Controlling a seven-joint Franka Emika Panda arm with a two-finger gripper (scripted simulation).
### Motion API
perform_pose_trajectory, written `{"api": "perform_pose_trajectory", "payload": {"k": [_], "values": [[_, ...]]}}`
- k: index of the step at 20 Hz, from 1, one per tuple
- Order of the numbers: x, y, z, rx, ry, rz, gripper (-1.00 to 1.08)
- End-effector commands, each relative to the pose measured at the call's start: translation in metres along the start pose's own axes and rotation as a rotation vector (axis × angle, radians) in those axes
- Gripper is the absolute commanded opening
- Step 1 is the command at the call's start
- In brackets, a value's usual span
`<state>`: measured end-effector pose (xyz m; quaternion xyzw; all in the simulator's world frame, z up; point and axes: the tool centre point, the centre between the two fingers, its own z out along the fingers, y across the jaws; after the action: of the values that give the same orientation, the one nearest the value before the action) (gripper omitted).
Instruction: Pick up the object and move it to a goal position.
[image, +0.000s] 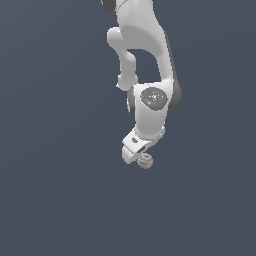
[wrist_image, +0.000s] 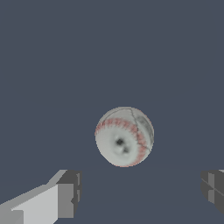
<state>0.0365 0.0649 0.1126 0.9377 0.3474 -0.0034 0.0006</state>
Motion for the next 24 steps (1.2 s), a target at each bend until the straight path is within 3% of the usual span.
{"api": "perform_pose_trajectory", "payload": {"k": [1,10,17,24], "values": [[0.006,-0.001,0.005,-0.001,0.002,-0.061,1.00],[0.016,-0.005,0.014,-0.002,0.006,-0.175,1.00],[0.016,-0.005,0.018,-0.002,0.006,-0.178,1.00],[0.016,-0.006,0.052,-0.002,0.007,-0.182,1.00]]}}
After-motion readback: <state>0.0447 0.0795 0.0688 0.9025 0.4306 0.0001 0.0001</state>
